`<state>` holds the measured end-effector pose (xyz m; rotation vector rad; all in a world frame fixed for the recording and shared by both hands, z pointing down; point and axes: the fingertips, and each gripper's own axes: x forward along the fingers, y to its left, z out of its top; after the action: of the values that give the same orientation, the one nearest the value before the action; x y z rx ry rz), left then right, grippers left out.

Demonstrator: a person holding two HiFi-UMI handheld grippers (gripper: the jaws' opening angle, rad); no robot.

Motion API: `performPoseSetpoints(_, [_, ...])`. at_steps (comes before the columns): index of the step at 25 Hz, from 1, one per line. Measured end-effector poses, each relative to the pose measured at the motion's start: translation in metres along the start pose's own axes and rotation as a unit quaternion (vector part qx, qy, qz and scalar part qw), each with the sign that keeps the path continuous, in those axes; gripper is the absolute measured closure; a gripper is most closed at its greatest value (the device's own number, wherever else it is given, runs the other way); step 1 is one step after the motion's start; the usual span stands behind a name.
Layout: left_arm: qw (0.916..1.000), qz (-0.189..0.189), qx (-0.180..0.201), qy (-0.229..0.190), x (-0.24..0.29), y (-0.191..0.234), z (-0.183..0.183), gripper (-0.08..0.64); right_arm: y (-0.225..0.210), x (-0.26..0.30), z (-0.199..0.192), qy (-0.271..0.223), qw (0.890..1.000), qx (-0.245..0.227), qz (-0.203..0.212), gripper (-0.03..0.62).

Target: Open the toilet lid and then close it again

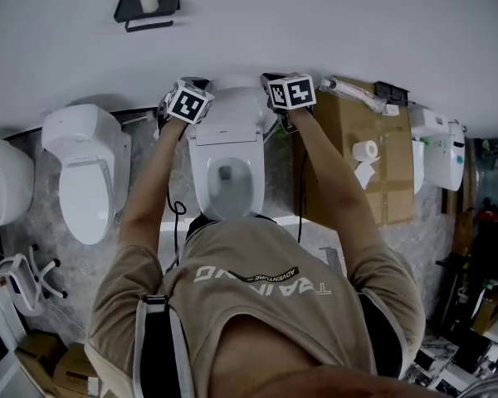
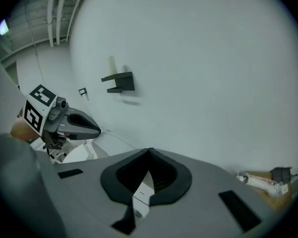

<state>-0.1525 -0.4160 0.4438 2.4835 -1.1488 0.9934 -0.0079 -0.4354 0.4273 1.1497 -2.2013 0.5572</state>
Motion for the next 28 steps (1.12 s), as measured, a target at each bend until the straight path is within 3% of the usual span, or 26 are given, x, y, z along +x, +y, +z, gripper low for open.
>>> performPoseSetpoints(11, [0.9999,0.007,-0.010,0.001,0.027,0.035,0.012,0.560,-0.021,0.031,0.024,0.009,1.000,0.012,0.004,0.580])
performPoseSetpoints(25, [0.9995,0.016,-0.023,0.017,0.044,0.059,0.015,0.560,-0.033,0.051,0.039,0.024,0.999,-0.020,0.012,0.578])
performPoseSetpoints(28, [0.9996,0.015,-0.024,0.005,0.047,0.062,0.018,0.558,-0.034,0.054,0.040,0.021,1.000,-0.019,0.013,0.578])
